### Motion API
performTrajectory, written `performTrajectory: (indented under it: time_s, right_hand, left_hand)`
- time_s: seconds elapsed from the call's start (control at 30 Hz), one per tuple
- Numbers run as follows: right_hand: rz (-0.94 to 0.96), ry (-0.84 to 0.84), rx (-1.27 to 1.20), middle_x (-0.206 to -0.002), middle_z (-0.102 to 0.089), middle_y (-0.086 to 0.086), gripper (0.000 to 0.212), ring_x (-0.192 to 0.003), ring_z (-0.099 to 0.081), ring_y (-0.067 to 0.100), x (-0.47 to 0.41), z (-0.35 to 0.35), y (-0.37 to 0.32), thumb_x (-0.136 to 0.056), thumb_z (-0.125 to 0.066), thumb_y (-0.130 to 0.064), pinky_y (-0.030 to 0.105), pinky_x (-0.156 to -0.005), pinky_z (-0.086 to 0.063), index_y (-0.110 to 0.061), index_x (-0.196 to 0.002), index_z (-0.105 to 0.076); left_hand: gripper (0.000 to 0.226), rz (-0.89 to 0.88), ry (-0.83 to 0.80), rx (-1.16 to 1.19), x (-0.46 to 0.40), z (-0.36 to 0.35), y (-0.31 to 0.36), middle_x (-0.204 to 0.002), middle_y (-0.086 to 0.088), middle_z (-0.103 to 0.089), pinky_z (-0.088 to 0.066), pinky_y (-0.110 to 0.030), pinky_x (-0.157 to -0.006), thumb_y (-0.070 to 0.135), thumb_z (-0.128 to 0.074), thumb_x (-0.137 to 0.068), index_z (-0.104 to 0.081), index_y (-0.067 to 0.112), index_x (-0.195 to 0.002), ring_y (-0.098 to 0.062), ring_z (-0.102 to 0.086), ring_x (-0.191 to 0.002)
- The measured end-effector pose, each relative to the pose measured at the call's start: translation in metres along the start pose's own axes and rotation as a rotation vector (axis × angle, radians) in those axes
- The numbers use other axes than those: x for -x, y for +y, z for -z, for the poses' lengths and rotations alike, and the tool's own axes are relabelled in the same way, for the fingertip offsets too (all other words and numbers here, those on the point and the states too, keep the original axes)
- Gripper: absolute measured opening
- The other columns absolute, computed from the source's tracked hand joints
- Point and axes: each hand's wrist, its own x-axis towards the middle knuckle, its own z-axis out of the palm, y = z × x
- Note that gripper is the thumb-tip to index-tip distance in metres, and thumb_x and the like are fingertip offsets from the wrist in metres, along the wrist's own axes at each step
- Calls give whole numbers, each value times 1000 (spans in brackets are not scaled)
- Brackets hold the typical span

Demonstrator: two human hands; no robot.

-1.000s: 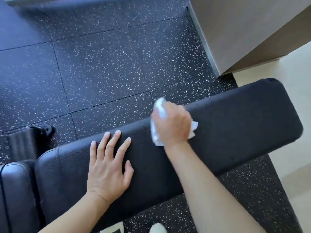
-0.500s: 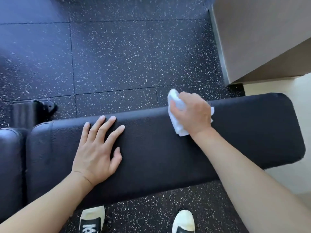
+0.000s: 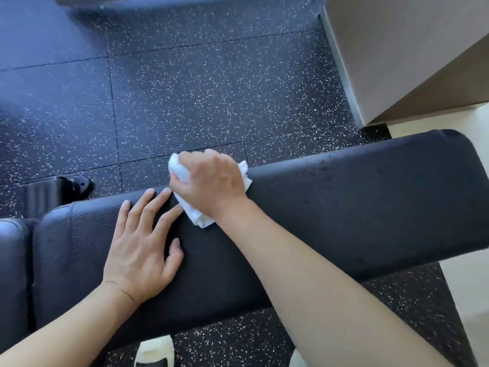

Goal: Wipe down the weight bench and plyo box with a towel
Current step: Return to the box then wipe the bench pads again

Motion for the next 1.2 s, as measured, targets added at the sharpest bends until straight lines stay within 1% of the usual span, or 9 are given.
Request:
performTrajectory:
  time_s: [0.1, 0.17, 0.23, 0.37, 0.57, 0.7, 0.83, 1.0, 1.2]
  right_hand:
    - [107, -10, 57, -55, -50, -2, 29, -54, -50, 29, 7, 31, 48, -79, -76, -27, 29, -55, -31, -18, -65, -53]
    - [89, -46, 251, -59, -39, -6, 20, -57, -47, 28, 5, 50, 93, -87, -43, -33, 28, -53, -27, -21, -72, -51]
    - [-36, -52, 384, -64, -35, -4, 35, -63, -40, 25, 3, 66, 128, -83, -21, -42, 32, -53, -27, -22, -77, -48]
    - [-326, 163, 278, -58, -38, -1, 28, -55, -41, 30, 3, 65, 112, -84, -62, -34, 33, -56, -29, -19, -65, -48]
    - [-135, 102, 174, -57, -58, 4, 26, -56, -54, 31, 1, 2, 5, -71, -80, -35, 34, -56, -32, -18, -67, -61]
    - [-93, 54, 93, -58, -58, 1, 30, -59, -52, 30, -5, -18, -22, -72, -82, -33, 33, -61, -26, -18, -66, -56]
    - [59, 40, 18, -57, -57, 1, 29, -56, -53, 30, 3, 3, 7, -74, -83, -31, 33, -56, -34, -16, -67, -59]
    - [-99, -13, 297, -64, -44, -3, 23, -62, -51, 31, 7, 62, 111, -86, -43, -39, 32, -57, -28, -22, -71, -45]
    - [-297, 173, 321, -58, -38, 1, 32, -54, -48, 33, -4, 60, 105, -81, -69, -36, 34, -57, -30, -17, -64, -50]
  left_hand:
    - [65, -7, -2, -1, -1, 1, -1, -164, -13, -41, -18, -65, -126, 39, -47, -89, -56, 16, -149, -40, -34, -154]
    - [65, -5, 3, -2, 0, 1, 1, -164, -12, -41, -18, -65, -126, 39, -47, -89, -57, 17, -149, -40, -33, -155]
    - [65, -3, 8, 8, 0, 1, 2, -164, -12, -41, -19, -65, -126, 39, -48, -89, -57, 18, -149, -39, -33, -155]
    - [65, 3, 1, 15, 1, 1, -1, -165, -10, -41, -20, -65, -125, 39, -50, -88, -57, 20, -150, -38, -33, -155]
    - [64, 5, 5, 15, 2, 1, -3, -164, -11, -42, -20, -65, -126, 39, -49, -88, -57, 18, -148, -39, -33, -155]
    - [62, 3, 15, 20, 2, 1, -2, -163, -12, -43, -19, -64, -127, 38, -48, -87, -53, 17, -145, -39, -33, -154]
    - [64, 1, -1, -5, 0, 2, -1, -162, -14, -42, -19, -64, -126, 39, -48, -88, -55, 16, -147, -41, -34, -154]
    - [64, -4, -8, -11, 3, 4, 5, -163, -14, -42, -21, -65, -126, 39, -48, -88, -58, 16, -148, -40, -34, -154]
    - [64, -9, 12, 9, 1, 1, -2, -163, -13, -42, -22, -67, -124, 38, -50, -88, -59, 18, -148, -40, -35, -154]
